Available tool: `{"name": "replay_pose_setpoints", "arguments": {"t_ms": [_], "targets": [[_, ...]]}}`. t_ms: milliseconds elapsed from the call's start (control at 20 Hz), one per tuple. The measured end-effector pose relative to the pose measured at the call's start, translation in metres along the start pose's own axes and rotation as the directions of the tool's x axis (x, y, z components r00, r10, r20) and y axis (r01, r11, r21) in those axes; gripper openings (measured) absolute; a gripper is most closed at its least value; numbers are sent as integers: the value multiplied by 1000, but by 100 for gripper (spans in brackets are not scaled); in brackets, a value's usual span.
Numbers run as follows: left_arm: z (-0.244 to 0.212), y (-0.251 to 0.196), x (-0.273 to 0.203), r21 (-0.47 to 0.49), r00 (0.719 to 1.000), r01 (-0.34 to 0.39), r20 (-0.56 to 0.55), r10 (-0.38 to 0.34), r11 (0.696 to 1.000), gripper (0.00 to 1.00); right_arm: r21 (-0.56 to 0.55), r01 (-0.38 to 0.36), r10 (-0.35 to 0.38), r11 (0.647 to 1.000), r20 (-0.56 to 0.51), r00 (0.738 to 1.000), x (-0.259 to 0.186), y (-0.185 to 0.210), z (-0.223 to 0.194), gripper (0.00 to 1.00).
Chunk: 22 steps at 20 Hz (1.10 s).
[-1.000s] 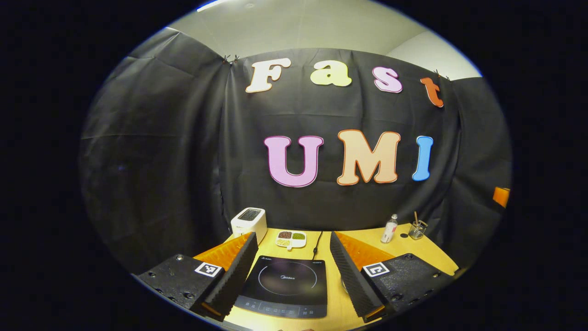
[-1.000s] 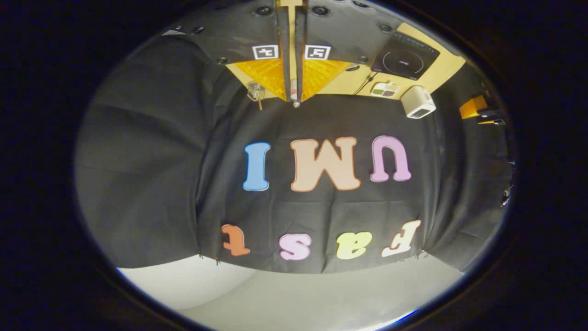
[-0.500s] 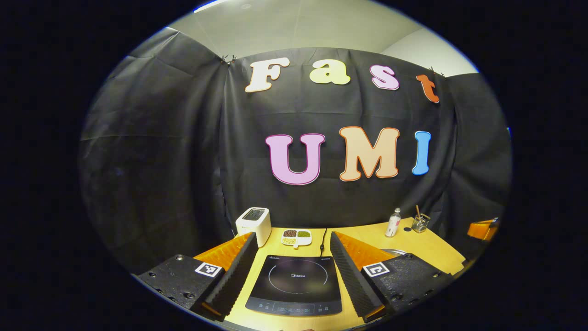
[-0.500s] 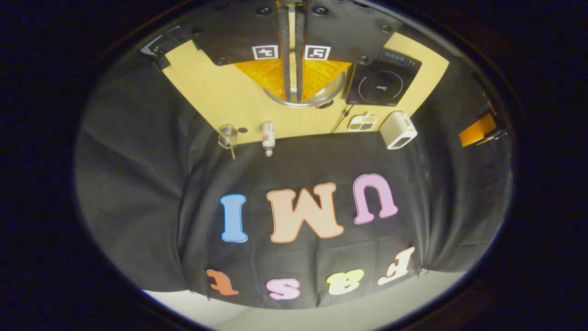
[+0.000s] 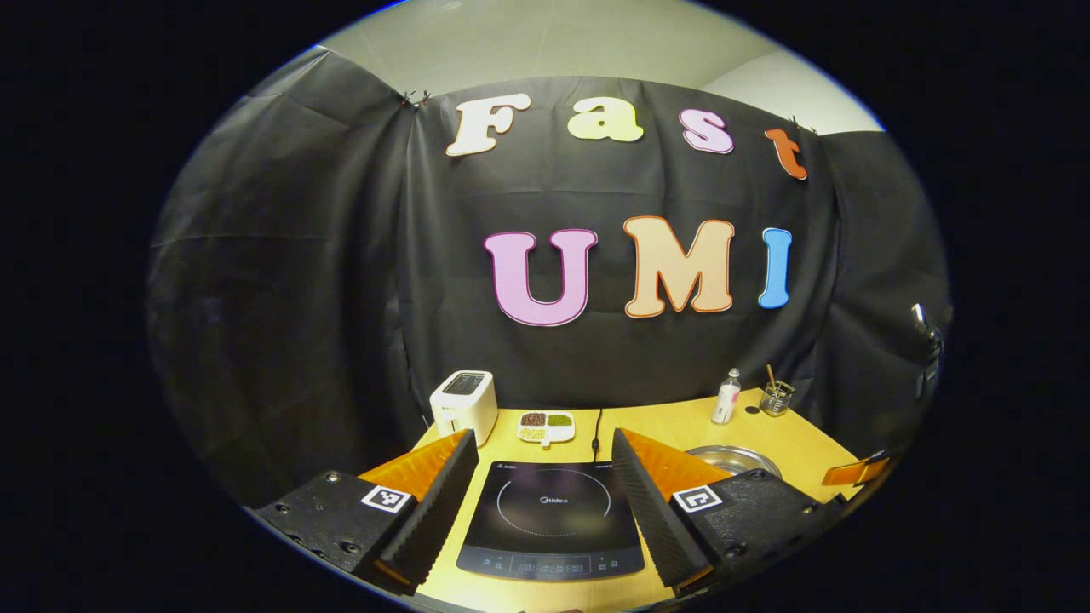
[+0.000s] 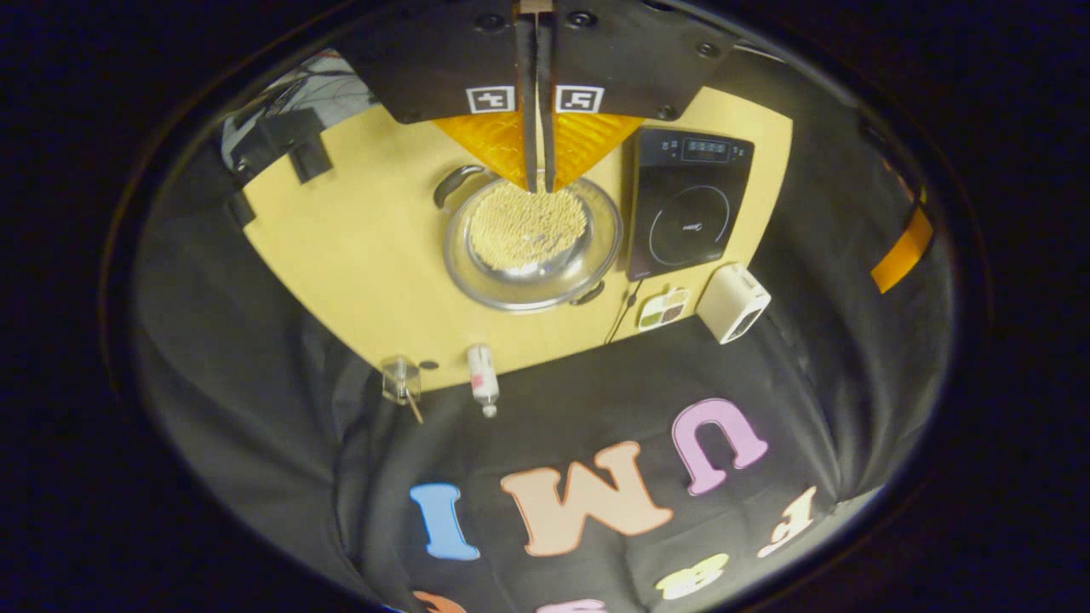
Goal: First push the handle of the pot to place it horizontally, then grasp the pot with both hands and set it on the induction cooktop.
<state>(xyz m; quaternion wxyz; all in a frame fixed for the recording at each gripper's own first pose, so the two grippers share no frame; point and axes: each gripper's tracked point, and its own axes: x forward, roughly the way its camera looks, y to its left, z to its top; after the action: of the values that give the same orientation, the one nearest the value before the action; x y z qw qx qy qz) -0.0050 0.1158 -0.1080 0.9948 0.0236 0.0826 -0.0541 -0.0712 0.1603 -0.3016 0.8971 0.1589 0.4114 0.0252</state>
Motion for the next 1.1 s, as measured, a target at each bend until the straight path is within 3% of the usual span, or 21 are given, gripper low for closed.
{"name": "replay_pose_setpoints", "arguments": {"t_ms": [100,450,500,600,800,1100], "targets": [[-8,3,4,6,1000,-13,-18,13,1000,99,53,-6,9,999,-66,998,8,-2,-19,3],[-26,-1,13,17,998,-33,-59,34,999,93,196,39,19,980,-287,958,39,-23,-75,3],[-25,-3,16,10,998,-33,-58,34,999,96,240,36,42,970,-313,949,45,-21,-81,0],[-29,-8,23,8,997,-42,-67,43,999,94,318,35,82,947,-346,935,59,-19,-88,0],[-22,-13,31,15,992,-98,-77,99,995,96,437,85,106,896,-395,912,88,-29,-89,3],[-13,-31,49,25,983,-163,-88,164,986,95,539,144,164,830,-482,861,120,-40,-93,3]]}}
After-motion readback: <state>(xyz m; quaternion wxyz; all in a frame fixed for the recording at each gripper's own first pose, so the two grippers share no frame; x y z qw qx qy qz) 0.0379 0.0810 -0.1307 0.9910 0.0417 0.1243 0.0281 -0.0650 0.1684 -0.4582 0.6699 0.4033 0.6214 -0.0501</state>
